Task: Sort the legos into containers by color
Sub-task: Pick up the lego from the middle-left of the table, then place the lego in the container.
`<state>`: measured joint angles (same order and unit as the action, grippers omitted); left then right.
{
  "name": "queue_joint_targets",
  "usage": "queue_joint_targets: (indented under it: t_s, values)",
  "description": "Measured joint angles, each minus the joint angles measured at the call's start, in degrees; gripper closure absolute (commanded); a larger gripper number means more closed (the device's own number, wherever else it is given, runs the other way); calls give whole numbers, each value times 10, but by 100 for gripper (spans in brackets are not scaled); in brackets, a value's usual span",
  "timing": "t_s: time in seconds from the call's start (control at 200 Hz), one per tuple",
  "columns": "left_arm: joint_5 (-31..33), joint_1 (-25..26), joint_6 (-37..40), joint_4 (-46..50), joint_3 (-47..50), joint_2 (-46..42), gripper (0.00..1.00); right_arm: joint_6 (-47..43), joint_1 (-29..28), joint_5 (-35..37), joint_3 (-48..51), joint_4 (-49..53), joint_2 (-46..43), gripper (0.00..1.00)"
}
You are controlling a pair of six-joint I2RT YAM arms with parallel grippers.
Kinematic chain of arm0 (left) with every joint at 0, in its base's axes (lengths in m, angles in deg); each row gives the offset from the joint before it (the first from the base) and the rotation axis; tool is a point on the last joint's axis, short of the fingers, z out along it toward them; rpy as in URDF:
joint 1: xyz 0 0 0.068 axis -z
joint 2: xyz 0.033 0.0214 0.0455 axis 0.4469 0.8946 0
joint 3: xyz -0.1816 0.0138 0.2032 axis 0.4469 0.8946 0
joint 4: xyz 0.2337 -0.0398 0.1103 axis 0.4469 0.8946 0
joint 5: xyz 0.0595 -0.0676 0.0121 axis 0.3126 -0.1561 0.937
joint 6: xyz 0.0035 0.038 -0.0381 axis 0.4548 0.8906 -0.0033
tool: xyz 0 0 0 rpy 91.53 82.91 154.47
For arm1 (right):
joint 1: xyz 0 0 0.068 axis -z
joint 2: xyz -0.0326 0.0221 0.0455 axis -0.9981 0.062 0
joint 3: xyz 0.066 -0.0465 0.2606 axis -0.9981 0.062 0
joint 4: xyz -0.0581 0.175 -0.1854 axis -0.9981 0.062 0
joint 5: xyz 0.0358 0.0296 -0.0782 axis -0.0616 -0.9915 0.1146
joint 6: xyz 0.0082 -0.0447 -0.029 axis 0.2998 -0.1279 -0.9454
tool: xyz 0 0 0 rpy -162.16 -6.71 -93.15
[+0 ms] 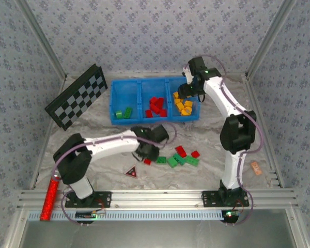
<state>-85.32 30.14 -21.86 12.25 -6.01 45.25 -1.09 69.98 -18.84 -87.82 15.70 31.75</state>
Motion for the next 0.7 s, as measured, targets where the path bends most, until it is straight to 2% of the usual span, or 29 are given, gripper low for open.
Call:
queue_joint_targets:
  t_s: [0.155, 0.26, 0.44, 0.7]
  values:
    - [14, -111, 58, 15, -130, -9, 71, 15, 0, -13, 89, -25, -74, 25]
    - [28, -163, 93, 16, -220, 8, 70, 26, 0, -17, 148, -36, -117, 26]
    - [38, -207, 138, 13, -372, 114, 70, 47, -5, -19, 243, -49, -162, 26]
    - [29, -245, 162, 50, -606, 337, 70, 80, -44, -18, 370, -50, -237, 27]
